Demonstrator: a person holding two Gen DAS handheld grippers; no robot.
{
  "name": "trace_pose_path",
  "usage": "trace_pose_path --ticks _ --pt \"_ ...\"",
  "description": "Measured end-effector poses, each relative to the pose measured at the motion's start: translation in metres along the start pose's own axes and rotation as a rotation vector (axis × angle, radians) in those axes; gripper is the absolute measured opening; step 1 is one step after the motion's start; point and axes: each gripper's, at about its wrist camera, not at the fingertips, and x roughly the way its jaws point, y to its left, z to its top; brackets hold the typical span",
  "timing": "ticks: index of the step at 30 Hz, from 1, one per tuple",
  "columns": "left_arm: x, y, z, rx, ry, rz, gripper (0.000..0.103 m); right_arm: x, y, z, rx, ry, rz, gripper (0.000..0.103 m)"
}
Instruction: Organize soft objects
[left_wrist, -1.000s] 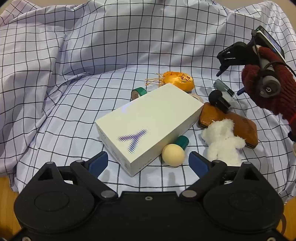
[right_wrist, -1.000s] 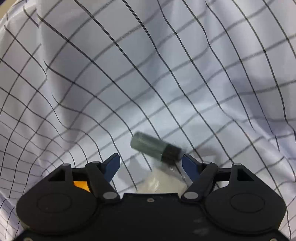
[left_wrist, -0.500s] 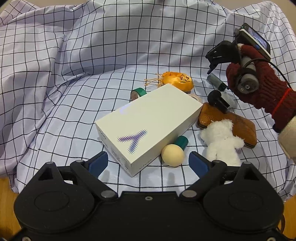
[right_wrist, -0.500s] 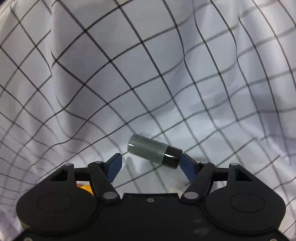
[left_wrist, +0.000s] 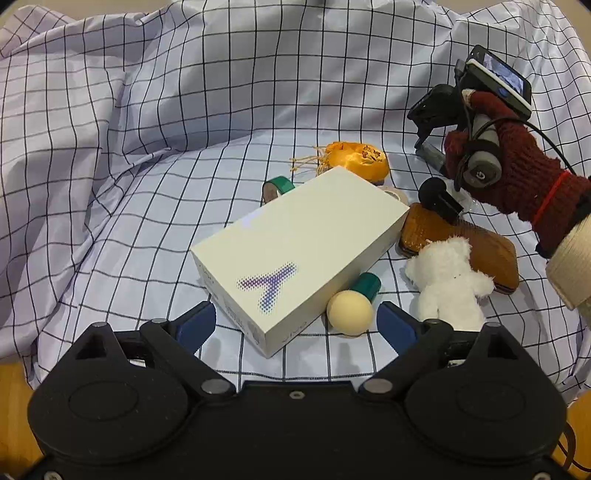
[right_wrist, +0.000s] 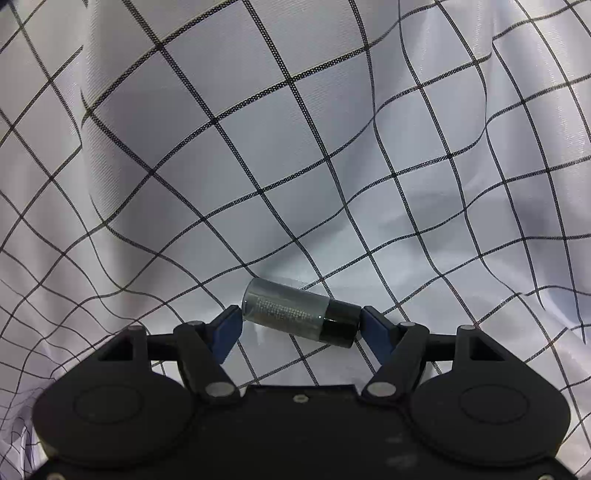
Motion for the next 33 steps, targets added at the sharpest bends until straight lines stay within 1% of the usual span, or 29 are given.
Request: trace_pose_path --ticks 1,2,3,4,5,7,11,14,15,17,21,22,25,29,31,32,33 --pt "-0.001 0.000 0.002 0.000 -0.005 0.001 0.091 -0.001 0.000 -0.001 -0.016 -0.004 0.005 0.061" --pt "-0.003 0.000 0.006 0.000 -0.011 -0.001 0.091 -0.003 -0.001 -0.002 -0.031 -0.008 -0.002 0.056" --pt "-0.004 0.001 0.011 0.002 -0.016 -0.006 0.091 -0.005 -0.002 -0.004 -0.050 -0.010 -0.001 0.048" --pt "-0.004 0.002 0.016 0.002 -0.020 -0.011 0.091 -0.008 -0.005 -0.005 -0.065 -0.011 0.010 0.042" --pt "-0.004 0.002 0.023 -0.001 -0.024 -0.014 0.091 -0.010 -0.008 -0.006 -0.077 -0.010 0.024 0.041" --pt "-0.003 0.004 0.039 -0.010 -0.035 -0.023 0.091 -0.013 -0.017 -0.007 -0.087 0.001 0.042 0.041" --pt "0.009 0.004 0.075 -0.009 -0.044 -0.025 0.091 -0.014 -0.040 0.001 -0.035 0.021 0.063 0.041" --pt "0.027 -0.006 0.102 0.030 -0.044 -0.024 0.097 -0.015 -0.053 0.006 -0.025 0.022 0.066 0.045" --pt "0.036 -0.012 0.112 0.038 -0.036 -0.019 0.097 -0.016 -0.056 0.006 -0.026 0.018 0.069 0.046" --pt "0.056 -0.021 0.131 0.041 -0.009 -0.029 0.097 -0.018 -0.061 0.005 -0.031 0.012 0.080 0.046" --pt "0.095 -0.039 0.155 0.018 0.072 -0.061 0.097 -0.022 -0.073 0.006 -0.025 0.004 0.093 0.048" --pt "0.104 -0.044 0.159 0.016 0.091 -0.064 0.097 -0.030 -0.079 0.010 -0.024 0.004 0.096 0.048" --pt "0.134 -0.057 0.171 0.008 0.139 -0.043 0.097 -0.037 -0.087 0.012 -0.028 0.009 0.102 0.049" --pt "0.165 -0.070 0.176 0.022 0.194 -0.014 0.096 -0.042 -0.094 0.012 -0.043 0.010 0.111 0.050" --pt "0.175 -0.075 0.175 0.033 0.217 -0.013 0.090 -0.044 -0.094 0.010 -0.054 0.011 0.110 0.050" --pt "0.179 -0.077 0.173 0.039 0.227 -0.012 0.083 -0.046 -0.095 0.009 -0.059 0.010 0.112 0.050" --pt "0.183 -0.078 0.173 0.039 0.239 -0.014 0.079 -0.047 -0.096 0.008 -0.065 0.010 0.117 0.050"
